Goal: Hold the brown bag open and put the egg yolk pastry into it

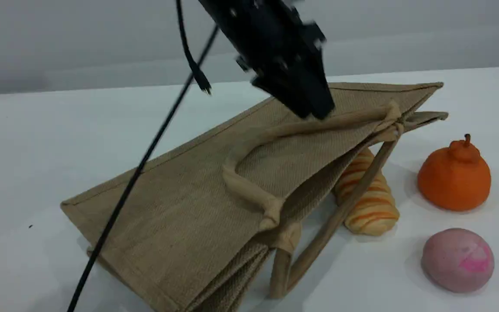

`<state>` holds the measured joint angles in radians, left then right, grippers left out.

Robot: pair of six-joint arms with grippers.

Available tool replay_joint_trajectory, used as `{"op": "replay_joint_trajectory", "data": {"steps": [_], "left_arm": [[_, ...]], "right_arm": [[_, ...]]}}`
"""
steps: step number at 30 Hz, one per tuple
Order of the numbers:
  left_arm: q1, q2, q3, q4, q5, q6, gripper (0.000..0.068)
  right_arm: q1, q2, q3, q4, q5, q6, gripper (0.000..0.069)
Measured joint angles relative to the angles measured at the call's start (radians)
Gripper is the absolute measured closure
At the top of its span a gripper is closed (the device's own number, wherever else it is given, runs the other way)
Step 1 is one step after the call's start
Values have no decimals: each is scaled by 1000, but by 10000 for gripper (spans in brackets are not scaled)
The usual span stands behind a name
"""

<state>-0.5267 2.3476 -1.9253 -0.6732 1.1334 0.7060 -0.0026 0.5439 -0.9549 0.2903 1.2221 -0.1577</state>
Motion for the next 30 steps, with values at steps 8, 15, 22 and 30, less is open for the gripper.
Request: {"op": "replay_joint_trajectory", "data": {"steps": [8,15,22,30], "left_arm": [[-57,84,0,-8,-52,-2,370],[-64,73,-7,-3,-60,-1,370],[-64,-44,-72,34,-8,-1,370],[-64,-236,-73,171,65,-43,370]], "right_arm": [[3,0,0,-6,-1,0,251],[3,0,1,-6,-1,0,251],[3,-3,1,-7,-1,0,251],[3,-46,1,-21,-1,-25,251]]}}
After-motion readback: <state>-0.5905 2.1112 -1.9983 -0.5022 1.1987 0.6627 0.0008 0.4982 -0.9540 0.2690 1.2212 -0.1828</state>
